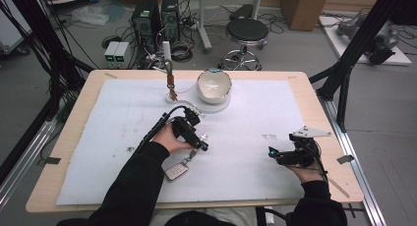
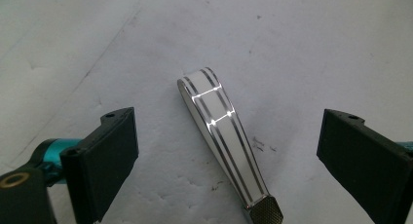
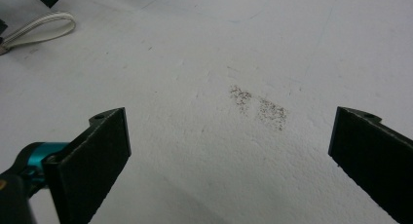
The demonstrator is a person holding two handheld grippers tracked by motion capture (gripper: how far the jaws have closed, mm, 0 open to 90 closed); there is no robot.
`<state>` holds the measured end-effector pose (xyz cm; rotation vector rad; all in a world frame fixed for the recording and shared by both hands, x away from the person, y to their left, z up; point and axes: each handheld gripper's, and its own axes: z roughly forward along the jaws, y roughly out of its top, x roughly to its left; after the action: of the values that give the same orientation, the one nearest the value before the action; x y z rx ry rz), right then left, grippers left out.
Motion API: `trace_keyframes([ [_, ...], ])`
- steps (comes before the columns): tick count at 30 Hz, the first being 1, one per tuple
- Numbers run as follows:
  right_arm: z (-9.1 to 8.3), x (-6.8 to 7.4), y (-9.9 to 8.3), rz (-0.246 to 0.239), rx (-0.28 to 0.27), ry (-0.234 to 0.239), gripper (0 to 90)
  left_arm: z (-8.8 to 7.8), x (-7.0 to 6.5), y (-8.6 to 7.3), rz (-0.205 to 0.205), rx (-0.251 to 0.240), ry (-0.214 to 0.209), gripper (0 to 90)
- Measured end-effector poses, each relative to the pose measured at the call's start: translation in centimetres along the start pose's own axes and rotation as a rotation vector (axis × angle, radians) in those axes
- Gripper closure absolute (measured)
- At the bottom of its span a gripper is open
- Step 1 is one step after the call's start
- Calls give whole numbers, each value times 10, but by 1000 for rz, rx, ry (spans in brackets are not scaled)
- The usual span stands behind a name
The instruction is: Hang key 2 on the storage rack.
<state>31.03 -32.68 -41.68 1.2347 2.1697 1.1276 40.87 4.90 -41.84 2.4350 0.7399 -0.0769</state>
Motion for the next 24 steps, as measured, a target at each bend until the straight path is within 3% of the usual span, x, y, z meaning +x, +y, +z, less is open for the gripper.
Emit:
trace_keyframes([
  [3,0,-1,0,7,-2,0,6,2,-2,1,3,9,25,123],
  [10,1,-1,-1,8,7,4,6,4,-5,0,8,45,87,372],
  [13,1,-1,-1,16,12,4,6,4,-7,1,16,44,80,510],
  [15,1,-1,-1,16,13,6,6,4,-9,2,21,52,102,607],
  [17,1,-1,-1,15,15,8,6,4,-7,2,12,61,81,700],
  [24,2,-1,-1,15,14,6,6,-5,-7,1,40,35,94,744],
])
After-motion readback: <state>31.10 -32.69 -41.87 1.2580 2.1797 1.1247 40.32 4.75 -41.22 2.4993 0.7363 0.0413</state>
